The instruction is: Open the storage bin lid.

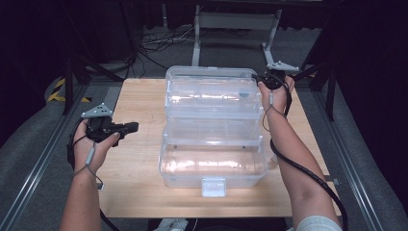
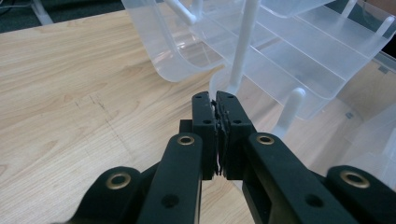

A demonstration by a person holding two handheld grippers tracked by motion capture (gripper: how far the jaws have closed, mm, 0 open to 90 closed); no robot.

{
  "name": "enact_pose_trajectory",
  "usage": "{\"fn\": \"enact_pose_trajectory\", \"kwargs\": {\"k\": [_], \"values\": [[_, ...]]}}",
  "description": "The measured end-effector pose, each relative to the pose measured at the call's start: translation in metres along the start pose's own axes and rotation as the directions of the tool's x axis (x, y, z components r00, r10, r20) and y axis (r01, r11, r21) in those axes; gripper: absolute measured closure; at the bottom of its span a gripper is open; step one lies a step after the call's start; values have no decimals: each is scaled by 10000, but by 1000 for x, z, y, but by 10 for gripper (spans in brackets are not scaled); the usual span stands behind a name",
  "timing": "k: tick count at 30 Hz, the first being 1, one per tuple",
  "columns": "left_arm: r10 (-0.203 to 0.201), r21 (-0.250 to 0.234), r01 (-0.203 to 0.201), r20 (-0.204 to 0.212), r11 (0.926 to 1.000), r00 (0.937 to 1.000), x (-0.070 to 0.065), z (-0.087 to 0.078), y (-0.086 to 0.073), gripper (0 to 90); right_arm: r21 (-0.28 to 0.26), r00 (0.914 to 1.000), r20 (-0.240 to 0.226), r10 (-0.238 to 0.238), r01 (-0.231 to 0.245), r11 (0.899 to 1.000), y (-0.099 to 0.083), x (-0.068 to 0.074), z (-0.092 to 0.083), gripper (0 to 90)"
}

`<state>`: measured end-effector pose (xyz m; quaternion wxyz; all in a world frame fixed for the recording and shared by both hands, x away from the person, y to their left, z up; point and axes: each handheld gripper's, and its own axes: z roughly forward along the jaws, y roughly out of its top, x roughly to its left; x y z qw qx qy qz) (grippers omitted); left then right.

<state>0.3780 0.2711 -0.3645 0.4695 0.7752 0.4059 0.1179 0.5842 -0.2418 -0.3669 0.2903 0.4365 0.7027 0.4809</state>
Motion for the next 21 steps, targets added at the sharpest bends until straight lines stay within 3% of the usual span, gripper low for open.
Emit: {"fn": "enact_pose_trajectory", "kwargs": {"k": [15, 21], "values": [[-49, 113, 48, 62, 9999, 10000, 1, 3, -1, 867, 287, 9992, -221, 318, -312, 9991, -5, -6, 9, 825], [-109, 113, 109, 73, 9999, 9999, 3, 3, -3, 863, 473, 9976, -248, 654, -642, 9968, -9, -8, 15, 826]]}}
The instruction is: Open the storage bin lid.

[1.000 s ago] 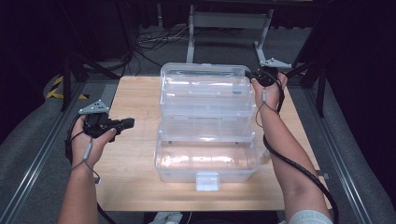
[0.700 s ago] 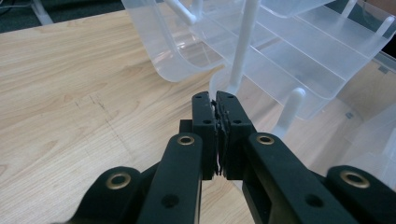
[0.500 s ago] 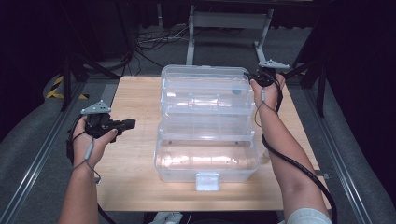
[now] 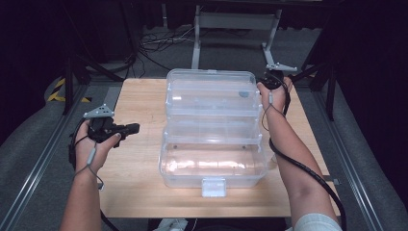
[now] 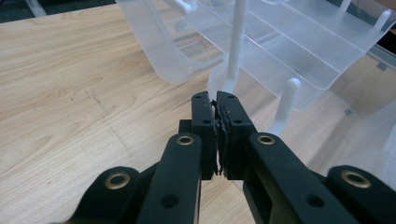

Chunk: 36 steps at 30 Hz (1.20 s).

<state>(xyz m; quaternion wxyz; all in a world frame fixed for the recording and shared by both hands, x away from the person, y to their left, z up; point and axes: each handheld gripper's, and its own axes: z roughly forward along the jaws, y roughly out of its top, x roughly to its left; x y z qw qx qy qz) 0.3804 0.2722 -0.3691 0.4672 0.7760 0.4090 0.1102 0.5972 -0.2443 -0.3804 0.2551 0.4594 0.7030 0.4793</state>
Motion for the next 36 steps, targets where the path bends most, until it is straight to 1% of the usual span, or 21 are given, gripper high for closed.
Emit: {"fn": "enact_pose_trajectory", "kwargs": {"k": [4, 10, 12, 18, 32, 36], "values": [[-94, 41, 94, 10, 9999, 10000, 2, 1, -1, 864, 182, 10000, 30, 21, -22, 9998, -1, -1, 4, 826], [-121, 51, 121, 11, 9999, 9999, 2, 1, -2, 864, 276, 9999, 0, 121, -121, 9995, -5, -3, 8, 826], [-112, 60, 112, 17, 9999, 9999, 2, 2, -2, 864, 270, 9998, -13, 223, -222, 9994, -5, -3, 9, 826], [-111, 92, 111, 25, 9999, 9999, 2, 2, -2, 864, 333, 9996, -13, 289, -288, 9990, -7, -4, 11, 826], [-137, 72, 136, 62, 9999, 9999, 3, 2, -2, 864, 574, 9995, 38, 304, -306, 9979, -11, -5, 16, 825], [-122, 93, 122, 68, 9999, 9999, 3, 2, -2, 864, 678, 9998, 145, 161, -170, 9976, -15, -5, 20, 824]]}}
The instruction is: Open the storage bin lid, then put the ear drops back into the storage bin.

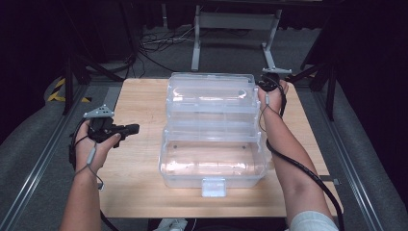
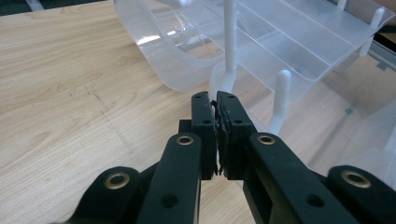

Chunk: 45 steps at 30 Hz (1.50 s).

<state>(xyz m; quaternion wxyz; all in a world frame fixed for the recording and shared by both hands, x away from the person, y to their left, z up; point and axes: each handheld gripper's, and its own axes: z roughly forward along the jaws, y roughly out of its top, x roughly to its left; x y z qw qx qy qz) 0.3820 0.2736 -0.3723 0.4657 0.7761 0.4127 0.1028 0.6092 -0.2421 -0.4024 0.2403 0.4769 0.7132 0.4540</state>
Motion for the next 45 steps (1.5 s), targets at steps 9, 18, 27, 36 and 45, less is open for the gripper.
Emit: {"fn": "enact_pose_trajectory", "kwargs": {"k": [9, 18, 27, 36, 45], "values": [[5, 7, -5, 20, 10000, 10000, 0, 0, 0, 864, -21, 9999, -80, 71, -71, 10000, -1, -1, 1, 809], [-22, 57, 22, 25, 10000, 10000, 0, 1, 0, 849, -263, 9997, -197, 110, -115, 9996, 3, -2, -9, 703], [73, -37, -72, 262, 10000, 9996, 2, 9, 11, 832, -707, 9991, -405, -88, 59, 9975, 12, 1, -41, 624], [192, 94, -196, 449, 9998, 9988, 0, 19, 18, 828, -1051, 9972, -676, -311, 239, 9942, 15, -8, -89, 592], [315, -7, -315, 403, 9995, 9987, -3, 17, 19, 805, -1053, 9946, -868, -572, 479, 9933, 8, -14, -128, 584]]}}
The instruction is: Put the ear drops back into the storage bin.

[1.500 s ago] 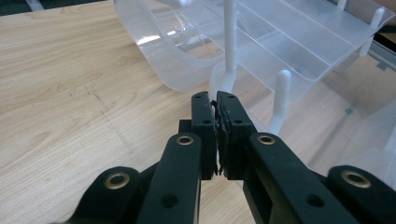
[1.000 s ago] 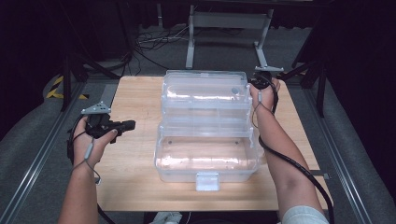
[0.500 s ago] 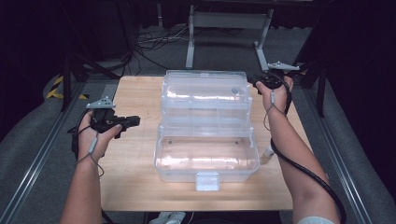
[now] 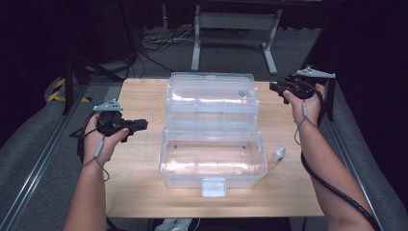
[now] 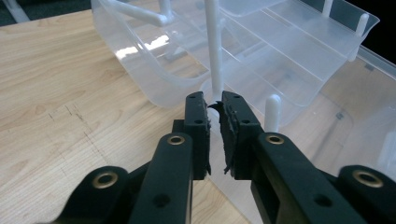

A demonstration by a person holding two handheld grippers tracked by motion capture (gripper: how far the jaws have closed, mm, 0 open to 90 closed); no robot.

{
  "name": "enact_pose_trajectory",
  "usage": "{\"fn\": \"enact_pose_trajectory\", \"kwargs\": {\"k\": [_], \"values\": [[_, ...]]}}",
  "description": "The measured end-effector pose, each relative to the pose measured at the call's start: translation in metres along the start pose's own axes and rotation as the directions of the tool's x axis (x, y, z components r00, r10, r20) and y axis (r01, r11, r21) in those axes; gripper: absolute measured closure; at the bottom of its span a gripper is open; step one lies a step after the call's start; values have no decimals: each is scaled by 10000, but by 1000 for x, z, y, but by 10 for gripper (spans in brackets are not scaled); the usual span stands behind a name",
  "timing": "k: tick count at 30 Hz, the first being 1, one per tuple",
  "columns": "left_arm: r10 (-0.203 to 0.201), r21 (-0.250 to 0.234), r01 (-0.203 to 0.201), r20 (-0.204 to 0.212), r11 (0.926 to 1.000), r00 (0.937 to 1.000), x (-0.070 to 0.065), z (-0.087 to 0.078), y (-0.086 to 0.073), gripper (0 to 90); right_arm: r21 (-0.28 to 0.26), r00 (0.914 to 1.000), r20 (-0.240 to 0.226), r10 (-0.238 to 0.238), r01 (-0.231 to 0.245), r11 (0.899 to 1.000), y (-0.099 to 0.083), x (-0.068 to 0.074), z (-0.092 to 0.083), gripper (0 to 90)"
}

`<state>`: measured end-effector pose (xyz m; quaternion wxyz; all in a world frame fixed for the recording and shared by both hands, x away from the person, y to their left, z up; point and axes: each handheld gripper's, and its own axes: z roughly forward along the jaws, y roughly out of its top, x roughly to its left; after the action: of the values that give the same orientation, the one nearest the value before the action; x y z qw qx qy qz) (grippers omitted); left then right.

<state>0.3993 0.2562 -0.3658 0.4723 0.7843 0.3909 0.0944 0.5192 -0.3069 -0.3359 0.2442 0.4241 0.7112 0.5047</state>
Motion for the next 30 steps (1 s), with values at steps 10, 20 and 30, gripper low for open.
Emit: {"fn": "enact_pose_trajectory", "kwargs": {"k": [10, 20, 30], "values": [[-2, 150, 1, 58, 9999, 10000, 0, 3, 1, 675, 197, 9992, -369, -179, 186, 9996, -2, 4, -32, 563], [-214, 269, 211, 108, 9994, 9997, 2, 2, -1, 606, 771, 9964, -718, -459, 515, 9957, -5, 9, -58, 552], [-278, 282, 275, 109, 9992, 9996, 1, 0, -1, 598, 1589, 9911, -1092, -766, 934, 9829, -12, 14, -72, 540]]}}
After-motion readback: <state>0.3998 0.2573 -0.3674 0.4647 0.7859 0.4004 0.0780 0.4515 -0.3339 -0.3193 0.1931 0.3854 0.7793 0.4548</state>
